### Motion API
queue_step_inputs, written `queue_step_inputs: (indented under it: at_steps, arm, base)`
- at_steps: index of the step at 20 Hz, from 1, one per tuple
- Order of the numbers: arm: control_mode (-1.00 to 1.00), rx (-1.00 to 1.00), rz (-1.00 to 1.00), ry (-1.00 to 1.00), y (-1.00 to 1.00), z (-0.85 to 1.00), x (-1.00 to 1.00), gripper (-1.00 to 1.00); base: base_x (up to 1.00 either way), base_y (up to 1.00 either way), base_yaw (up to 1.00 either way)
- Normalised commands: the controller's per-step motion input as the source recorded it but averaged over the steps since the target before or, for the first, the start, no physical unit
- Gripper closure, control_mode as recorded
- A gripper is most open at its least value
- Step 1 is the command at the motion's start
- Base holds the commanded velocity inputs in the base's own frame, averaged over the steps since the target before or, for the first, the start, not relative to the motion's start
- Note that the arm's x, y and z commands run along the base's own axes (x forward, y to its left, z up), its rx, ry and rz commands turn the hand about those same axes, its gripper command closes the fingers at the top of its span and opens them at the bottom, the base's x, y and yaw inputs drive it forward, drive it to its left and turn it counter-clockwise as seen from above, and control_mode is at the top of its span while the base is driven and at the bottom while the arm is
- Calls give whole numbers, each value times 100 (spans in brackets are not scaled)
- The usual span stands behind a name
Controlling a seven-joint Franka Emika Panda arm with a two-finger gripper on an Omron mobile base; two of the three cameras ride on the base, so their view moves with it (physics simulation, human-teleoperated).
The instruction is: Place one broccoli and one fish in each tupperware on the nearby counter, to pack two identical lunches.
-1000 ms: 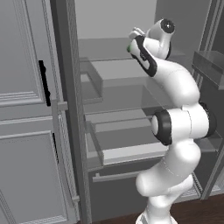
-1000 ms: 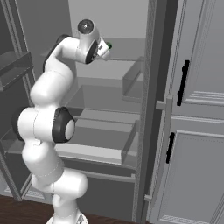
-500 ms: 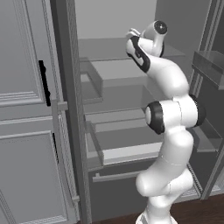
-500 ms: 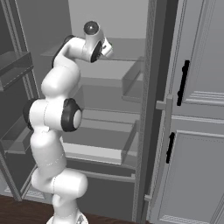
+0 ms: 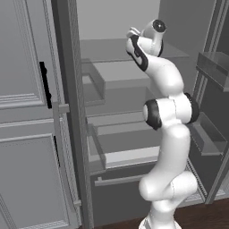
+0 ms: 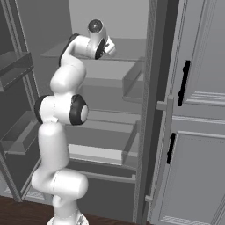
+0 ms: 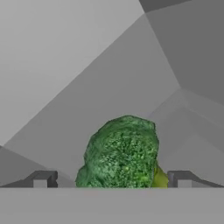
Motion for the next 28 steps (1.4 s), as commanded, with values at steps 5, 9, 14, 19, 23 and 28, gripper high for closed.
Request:
queue_step_inputs:
  at_steps: [5, 9, 14, 19, 23, 28]
  arm:
    - [-100, 0, 0, 0, 0, -25, 22, -100]
    - [-100, 0, 0, 0, 0, -27, 6, 100]
    - [-100, 0, 0, 0, 0, -13, 2, 100]
    - [-100, 0, 0, 0, 0, 0, -87, 100]
    - [-100, -2, 0, -4, 2, -18, -100, 100]
    - [-100, -3, 0, -18, 2, -18, -100, 100]
  base:
    - [0, 0, 0]
    - [0, 0, 0]
    - [0, 0, 0]
    - [0, 0, 0]
    - [0, 0, 0]
    - [0, 0, 0]
